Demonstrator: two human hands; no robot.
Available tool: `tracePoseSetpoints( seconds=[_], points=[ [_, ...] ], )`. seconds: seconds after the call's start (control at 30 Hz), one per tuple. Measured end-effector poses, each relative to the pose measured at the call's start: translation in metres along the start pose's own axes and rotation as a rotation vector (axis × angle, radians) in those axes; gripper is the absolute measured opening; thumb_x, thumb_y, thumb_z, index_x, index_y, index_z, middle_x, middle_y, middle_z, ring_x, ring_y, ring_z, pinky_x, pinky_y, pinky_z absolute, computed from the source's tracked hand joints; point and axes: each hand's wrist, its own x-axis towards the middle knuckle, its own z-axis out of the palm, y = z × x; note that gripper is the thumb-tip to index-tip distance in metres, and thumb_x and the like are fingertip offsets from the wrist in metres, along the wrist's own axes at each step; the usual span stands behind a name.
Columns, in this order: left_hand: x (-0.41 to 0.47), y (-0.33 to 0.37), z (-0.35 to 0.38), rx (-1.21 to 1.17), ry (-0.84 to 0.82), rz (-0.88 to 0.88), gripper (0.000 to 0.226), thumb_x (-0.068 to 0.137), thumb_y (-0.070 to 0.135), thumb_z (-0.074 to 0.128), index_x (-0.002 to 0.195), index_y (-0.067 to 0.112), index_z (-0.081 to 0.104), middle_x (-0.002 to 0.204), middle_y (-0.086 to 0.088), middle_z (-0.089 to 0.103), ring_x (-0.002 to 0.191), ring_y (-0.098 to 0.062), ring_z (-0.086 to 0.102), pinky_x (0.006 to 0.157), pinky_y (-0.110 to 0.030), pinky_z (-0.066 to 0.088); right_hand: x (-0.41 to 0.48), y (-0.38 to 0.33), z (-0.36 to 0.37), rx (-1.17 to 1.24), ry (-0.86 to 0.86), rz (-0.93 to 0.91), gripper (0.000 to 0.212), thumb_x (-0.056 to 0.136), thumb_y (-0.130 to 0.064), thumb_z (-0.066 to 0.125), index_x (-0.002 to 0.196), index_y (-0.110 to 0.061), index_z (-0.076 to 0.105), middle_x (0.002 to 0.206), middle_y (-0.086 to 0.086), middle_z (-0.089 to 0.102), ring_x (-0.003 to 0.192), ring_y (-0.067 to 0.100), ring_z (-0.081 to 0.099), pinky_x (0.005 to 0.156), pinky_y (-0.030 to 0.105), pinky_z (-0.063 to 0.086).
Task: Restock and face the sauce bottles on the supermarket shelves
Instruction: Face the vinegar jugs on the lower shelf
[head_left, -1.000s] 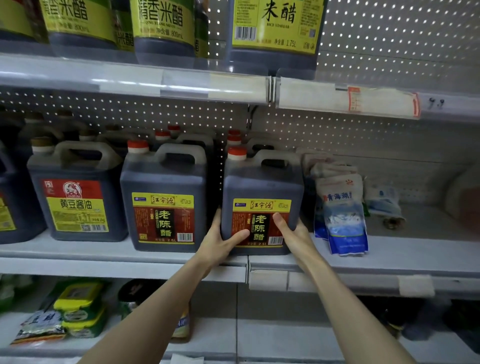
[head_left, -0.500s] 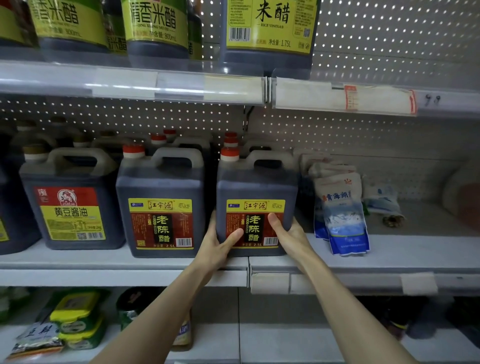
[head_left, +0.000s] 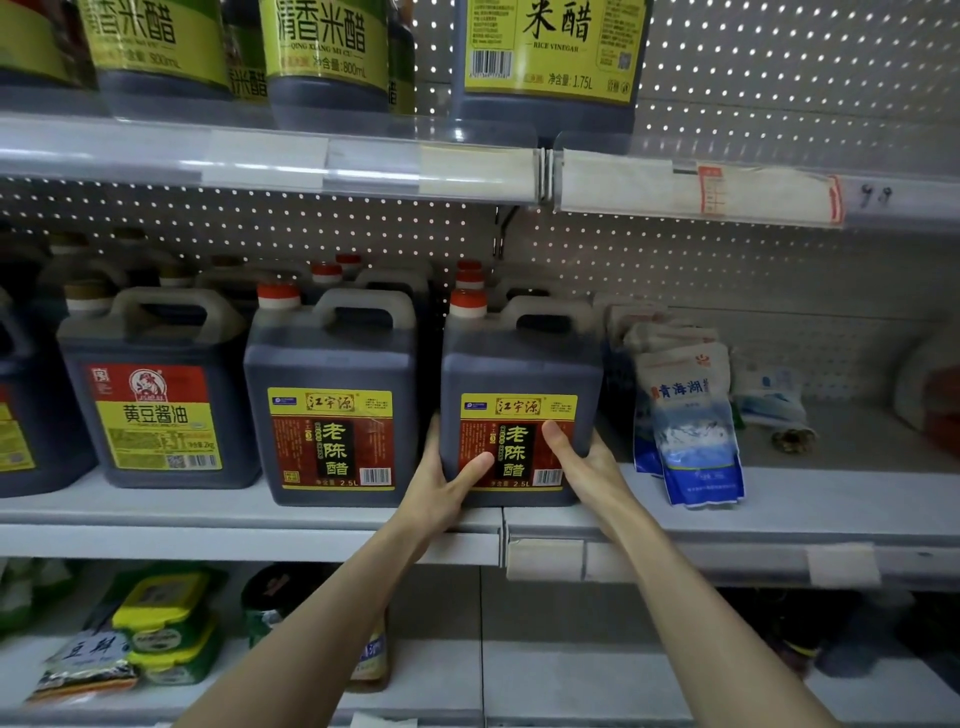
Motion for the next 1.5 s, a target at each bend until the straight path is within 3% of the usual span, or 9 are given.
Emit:
tracePoseSetpoints(
  seconds=[0.17, 0.3, 0.6, 0.73, 0.97, 1.13, 1.23, 1.33, 1.5],
  points=[
    [0.0, 0.0, 0.0, 0.003, -0.01, 0.004, 0.062, 0.091, 0.023, 0.061, 0.143, 0.028, 0.028, 0.117, 0.015, 0.056, 0.106, 0.003, 0.055, 0.078, -0.01, 0.048, 0.0, 0.0, 0.001, 0.001, 0.012, 0.0, 0.068, 0.073, -0.058, 0.056, 0.132, -0.027, 0.044, 0.107, -0.009, 0.06, 0.09, 0.002, 0.058, 0.071, 0.017, 0.045],
    [0.0, 0.0, -0.001, 0.017, -0.016, 0.002, 0.064, 0.091, 0.025, 0.061, 0.144, 0.028, 0.027, 0.121, 0.012, 0.056, 0.108, 0.003, 0.054, 0.081, -0.011, 0.047, 0.0, 0.002, 0.001, -0.007, 0.031, -0.012, 0.075, 0.068, -0.062, 0.057, 0.134, -0.028, 0.045, 0.116, -0.006, 0.062, 0.105, 0.013, 0.06, 0.085, 0.026, 0.048],
    [0.0, 0.002, -0.001, 0.003, -0.022, -0.009, 0.063, 0.092, 0.021, 0.06, 0.144, 0.027, 0.026, 0.117, 0.017, 0.057, 0.103, 0.007, 0.056, 0.078, -0.006, 0.048, 0.0, 0.001, 0.001, -0.013, 0.028, -0.006, 0.073, 0.072, -0.06, 0.057, 0.136, -0.027, 0.044, 0.115, -0.006, 0.061, 0.101, 0.011, 0.059, 0.076, 0.019, 0.046],
    [-0.001, 0.005, -0.003, 0.028, -0.027, -0.037, 0.068, 0.091, 0.022, 0.061, 0.147, 0.025, 0.022, 0.125, 0.009, 0.055, 0.108, 0.003, 0.055, 0.079, -0.005, 0.047, -0.002, 0.0, 0.001, -0.013, 0.021, 0.001, 0.069, 0.075, -0.057, 0.058, 0.135, -0.026, 0.044, 0.112, -0.008, 0.061, 0.097, 0.007, 0.059, 0.073, 0.018, 0.046],
    [-0.01, 0.019, -0.006, 0.086, -0.047, -0.079, 0.074, 0.089, 0.026, 0.063, 0.149, 0.022, 0.019, 0.14, 0.002, 0.049, 0.129, -0.013, 0.047, 0.108, -0.033, 0.04, -0.008, -0.012, -0.006, -0.046, 0.009, 0.009, 0.05, 0.087, -0.041, 0.062, 0.132, -0.025, 0.046, 0.108, -0.011, 0.059, 0.09, -0.001, 0.056, 0.069, 0.016, 0.045],
    [-0.028, 0.045, -0.014, 0.134, -0.087, -0.091, 0.076, 0.09, 0.031, 0.062, 0.151, 0.021, 0.018, 0.142, 0.006, 0.045, 0.127, -0.008, 0.045, 0.104, -0.026, 0.037, -0.029, -0.036, -0.007, -0.047, 0.051, -0.008, 0.074, 0.069, -0.052, 0.07, 0.134, -0.024, 0.047, 0.13, 0.0, 0.059, 0.114, 0.016, 0.057, 0.097, 0.044, 0.05],
    [-0.04, 0.069, -0.023, 0.166, -0.074, -0.098, 0.081, 0.089, 0.035, 0.063, 0.153, 0.017, 0.016, 0.151, 0.0, 0.037, 0.136, -0.015, 0.038, 0.112, -0.035, 0.034, -0.046, -0.063, -0.006, -0.001, 0.073, -0.045, 0.068, 0.081, -0.032, 0.071, 0.141, -0.022, 0.04, 0.142, 0.003, 0.049, 0.121, 0.014, 0.05, 0.1, 0.033, 0.044],
    [-0.056, 0.101, -0.035, 0.201, -0.053, -0.047, 0.07, 0.091, 0.029, 0.062, 0.15, 0.014, 0.025, 0.148, -0.004, 0.04, 0.13, -0.013, 0.042, 0.104, -0.027, 0.038, -0.064, -0.093, -0.004, -0.044, 0.137, -0.059, 0.08, 0.085, -0.028, 0.071, 0.15, -0.018, 0.027, 0.154, 0.005, 0.032, 0.138, 0.022, 0.035, 0.103, 0.032, 0.036],
    [-0.081, 0.161, -0.063, 0.293, 0.008, 0.066, 0.063, 0.087, 0.034, 0.066, 0.141, 0.014, 0.041, 0.134, -0.001, 0.053, 0.12, -0.013, 0.051, 0.097, -0.024, 0.043, -0.099, -0.148, 0.009, -0.126, 0.177, -0.165, 0.069, 0.086, -0.033, 0.069, 0.145, -0.016, 0.038, 0.148, 0.002, 0.043, 0.129, 0.017, 0.046, 0.094, 0.026, 0.04]
  ],
)
